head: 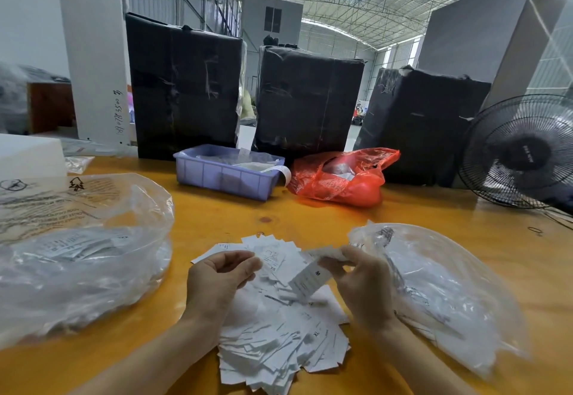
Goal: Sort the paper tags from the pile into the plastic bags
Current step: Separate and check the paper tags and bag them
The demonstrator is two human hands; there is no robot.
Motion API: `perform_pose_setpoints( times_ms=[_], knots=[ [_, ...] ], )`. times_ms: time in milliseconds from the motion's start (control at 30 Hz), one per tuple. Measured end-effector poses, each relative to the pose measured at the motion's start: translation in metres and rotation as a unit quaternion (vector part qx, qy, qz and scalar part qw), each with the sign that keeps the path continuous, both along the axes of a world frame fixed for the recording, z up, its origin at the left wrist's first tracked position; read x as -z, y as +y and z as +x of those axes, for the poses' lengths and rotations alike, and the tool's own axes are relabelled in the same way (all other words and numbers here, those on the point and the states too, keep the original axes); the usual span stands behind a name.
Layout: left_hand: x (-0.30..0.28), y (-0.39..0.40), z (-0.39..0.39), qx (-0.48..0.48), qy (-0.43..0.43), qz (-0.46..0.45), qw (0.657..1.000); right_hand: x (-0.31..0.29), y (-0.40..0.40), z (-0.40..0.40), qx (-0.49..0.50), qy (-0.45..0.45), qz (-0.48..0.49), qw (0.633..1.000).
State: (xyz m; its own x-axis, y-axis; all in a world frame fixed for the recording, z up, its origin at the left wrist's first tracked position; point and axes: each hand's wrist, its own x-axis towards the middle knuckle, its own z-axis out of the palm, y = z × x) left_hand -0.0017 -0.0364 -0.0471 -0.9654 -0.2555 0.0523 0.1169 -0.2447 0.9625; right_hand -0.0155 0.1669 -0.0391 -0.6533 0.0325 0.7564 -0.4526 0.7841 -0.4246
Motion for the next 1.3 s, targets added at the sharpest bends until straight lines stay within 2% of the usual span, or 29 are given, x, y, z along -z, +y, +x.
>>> perform_pose_setpoints(
  times_ms=[33,67,100,167,233,300,333,367,433,533,633,733,967,1100,1133,1233,1300],
  knots=[
    [0.000,0.000,0.000,-0.002,0.001,-0.002,1.000,0.001,0.001,-0.001,-0.007,0.087,0.115,0.990],
    [0.000,0.000,0.000,-0.003,0.002,-0.001,1.000,0.002,0.001,0.000,-0.038,0.129,0.218,0.967],
    [0.000,0.000,0.000,-0.003,0.002,0.000,1.000,0.004,-0.001,0.001,-0.078,0.121,0.296,0.944],
    [0.001,0.001,0.000,0.000,0.002,0.004,1.000,0.007,-0.007,0.005,-0.137,-0.007,0.352,0.926],
    [0.002,0.001,-0.001,0.006,0.002,0.011,1.000,0.006,-0.014,0.007,-0.144,-0.161,0.271,0.938],
    [0.003,0.001,-0.001,0.011,0.002,0.015,1.000,-0.002,-0.016,0.007,-0.165,-0.271,0.040,0.947],
    [0.003,0.001,-0.002,0.014,0.001,0.016,1.000,-0.008,-0.014,0.007,-0.177,-0.299,-0.087,0.934],
    [0.003,0.001,-0.002,0.018,0.001,0.019,1.000,-0.014,-0.011,0.006,-0.191,-0.325,-0.191,0.906],
    [0.003,0.001,-0.002,0.027,0.000,0.024,0.999,-0.020,-0.007,0.008,-0.227,-0.381,-0.321,0.837],
    [0.003,0.002,-0.002,0.039,0.001,0.027,0.999,-0.023,-0.007,0.010,-0.244,-0.426,-0.404,0.772],
    [0.001,0.003,-0.001,0.049,0.001,0.033,0.998,-0.026,-0.010,0.011,-0.257,-0.444,-0.439,0.738],
    [-0.002,0.005,0.000,0.047,0.000,0.038,0.998,-0.027,-0.010,0.012,-0.264,-0.450,-0.435,0.734],
    [-0.009,0.009,0.003,0.075,-0.006,0.075,0.994,-0.033,-0.014,0.012,-0.245,-0.346,-0.458,0.782],
    [-0.010,0.013,0.008,0.104,-0.006,0.084,0.991,-0.037,-0.020,0.017,-0.253,-0.305,-0.398,0.827],
    [-0.011,0.014,0.008,0.110,-0.005,0.086,0.990,-0.037,-0.021,0.018,-0.254,-0.305,-0.393,0.829],
    [-0.014,0.013,0.008,0.113,-0.008,0.091,0.989,-0.036,-0.022,0.020,-0.286,-0.365,-0.419,0.780],
    [-0.018,0.012,0.007,0.107,-0.016,0.087,0.990,-0.036,-0.022,0.022,-0.323,-0.420,-0.385,0.756]
  ],
)
